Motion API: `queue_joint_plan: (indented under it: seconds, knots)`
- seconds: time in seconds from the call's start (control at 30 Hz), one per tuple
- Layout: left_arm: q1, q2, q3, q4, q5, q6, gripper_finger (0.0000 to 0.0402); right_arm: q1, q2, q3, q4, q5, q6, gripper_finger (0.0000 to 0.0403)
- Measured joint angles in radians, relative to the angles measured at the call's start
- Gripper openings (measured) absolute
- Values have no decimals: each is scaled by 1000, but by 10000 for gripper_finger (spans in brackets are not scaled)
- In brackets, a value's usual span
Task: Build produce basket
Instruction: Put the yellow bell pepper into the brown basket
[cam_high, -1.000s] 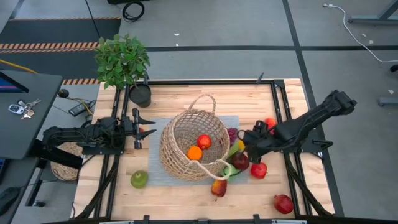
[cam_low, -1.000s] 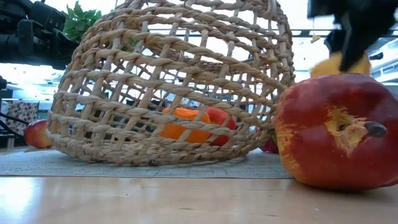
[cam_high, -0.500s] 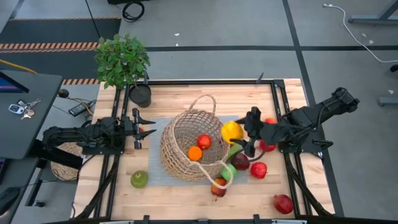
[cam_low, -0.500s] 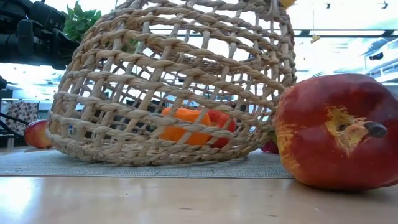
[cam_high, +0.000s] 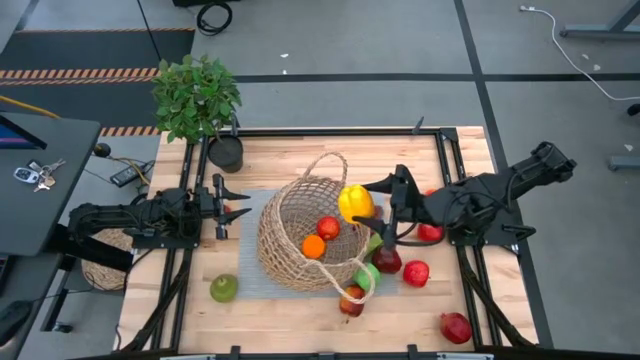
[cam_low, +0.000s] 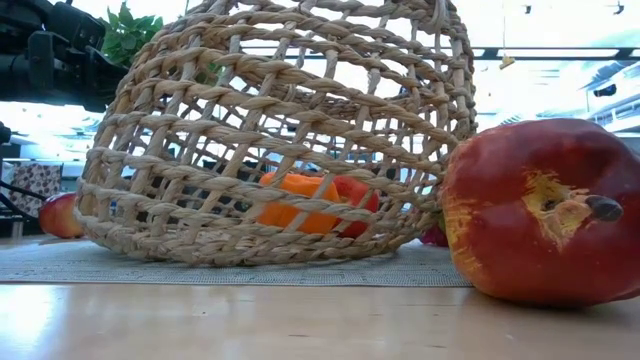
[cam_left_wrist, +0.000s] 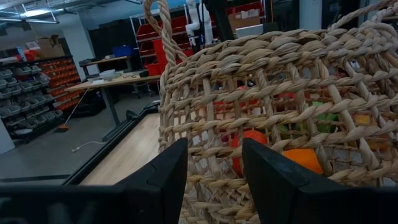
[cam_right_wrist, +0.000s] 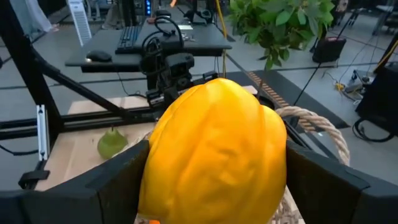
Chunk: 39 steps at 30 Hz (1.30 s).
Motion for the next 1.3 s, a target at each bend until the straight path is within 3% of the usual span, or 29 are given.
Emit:
queue_joint_plan:
  seconds: [0.3, 0.4, 0.67, 1.03, 1.3]
  knots:
    - [0, 0, 0, 0, 0, 0, 160, 0, 28, 0, 4, -5, -19, 343]
    - [0, 0, 0, 0, 0, 0, 160, 0, 50, 0, 13, -72, -99, 343]
    - [0, 0, 0, 0, 0, 0, 160, 1, 177, 0, 71, -45, -590, 343]
    - [0, 0, 0, 0, 0, 0, 160, -3, 345, 0, 306, 307, -1348, 343]
    - [0, 0, 0, 0, 0, 0, 160, -3, 405, 0, 392, 373, -1589, 343]
